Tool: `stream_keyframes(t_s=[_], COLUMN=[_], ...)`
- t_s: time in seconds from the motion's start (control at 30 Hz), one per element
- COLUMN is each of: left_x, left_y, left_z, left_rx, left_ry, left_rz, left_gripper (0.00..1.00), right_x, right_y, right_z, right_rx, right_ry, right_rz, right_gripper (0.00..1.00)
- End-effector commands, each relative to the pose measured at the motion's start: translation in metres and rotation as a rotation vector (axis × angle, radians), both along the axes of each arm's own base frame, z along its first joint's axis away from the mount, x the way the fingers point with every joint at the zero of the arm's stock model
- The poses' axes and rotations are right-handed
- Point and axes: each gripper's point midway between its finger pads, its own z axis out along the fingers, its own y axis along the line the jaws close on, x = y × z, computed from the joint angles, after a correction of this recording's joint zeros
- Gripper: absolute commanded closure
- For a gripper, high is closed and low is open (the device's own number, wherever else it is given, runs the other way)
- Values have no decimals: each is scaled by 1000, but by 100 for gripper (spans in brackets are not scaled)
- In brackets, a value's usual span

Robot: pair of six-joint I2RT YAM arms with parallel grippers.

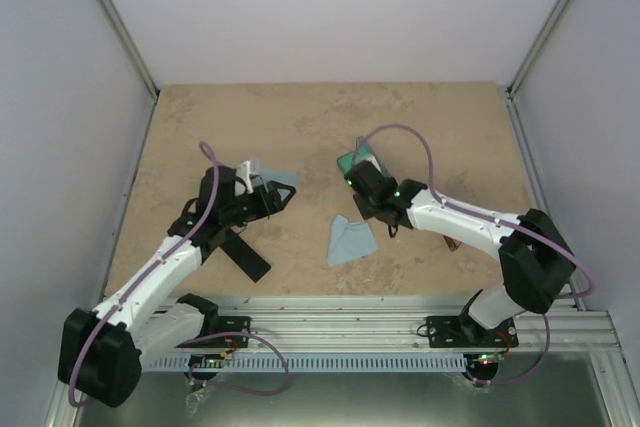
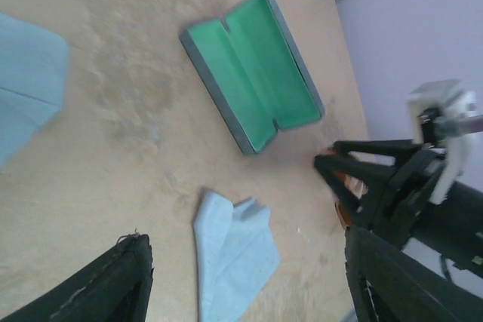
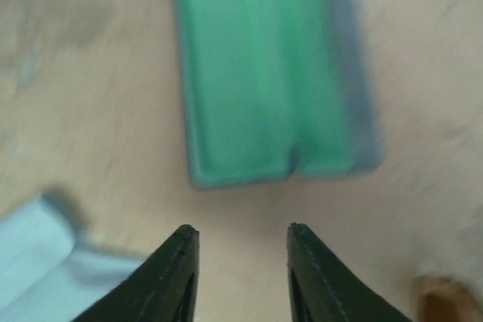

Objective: Organize the sunglasses
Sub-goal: Place the sunglasses case at the center of the board, then adjust the glasses cleaning cloth at the center of the board.

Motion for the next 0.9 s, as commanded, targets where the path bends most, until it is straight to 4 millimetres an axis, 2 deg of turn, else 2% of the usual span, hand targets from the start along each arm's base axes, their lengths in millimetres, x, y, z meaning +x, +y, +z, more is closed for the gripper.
stream_keyframes(t_s=[0.0, 0.13, 0.23, 0.37, 0.53, 0.63, 0.73, 0.87], left_x=[-9, -18, -27, -42, -54, -61, -73, -87], left_y=[-37, -67, -87, -108, -111, -107, -105, -105], left_z=[-10, -29, -44, -67, -95, -108, -121, -141], left_rx=[-38, -30, -28, 4, 86, 149, 203, 245], left_ry=[16, 72, 119, 180, 249, 278, 319, 386], left_rz=[-100, -160, -208, -249, -217, -187, -178, -172], left_gripper=[33, 41, 49, 53, 54, 49, 46, 46], right_x=[-52, -74, -83, -89, -102, -112, -122, -133], right_y=[11, 14, 19, 15, -1, -13, -18, -19], right_z=[-46, -71, -84, -95, -107, -112, -117, -126], right_rx=[228, 291, 314, 312, 291, 260, 246, 237], right_ry=[219, 308, 357, 386, 422, 446, 471, 514], right_rz=[7, 30, 56, 44, -2, -28, -30, -26], right_gripper=[70, 72, 76, 78, 78, 71, 67, 67])
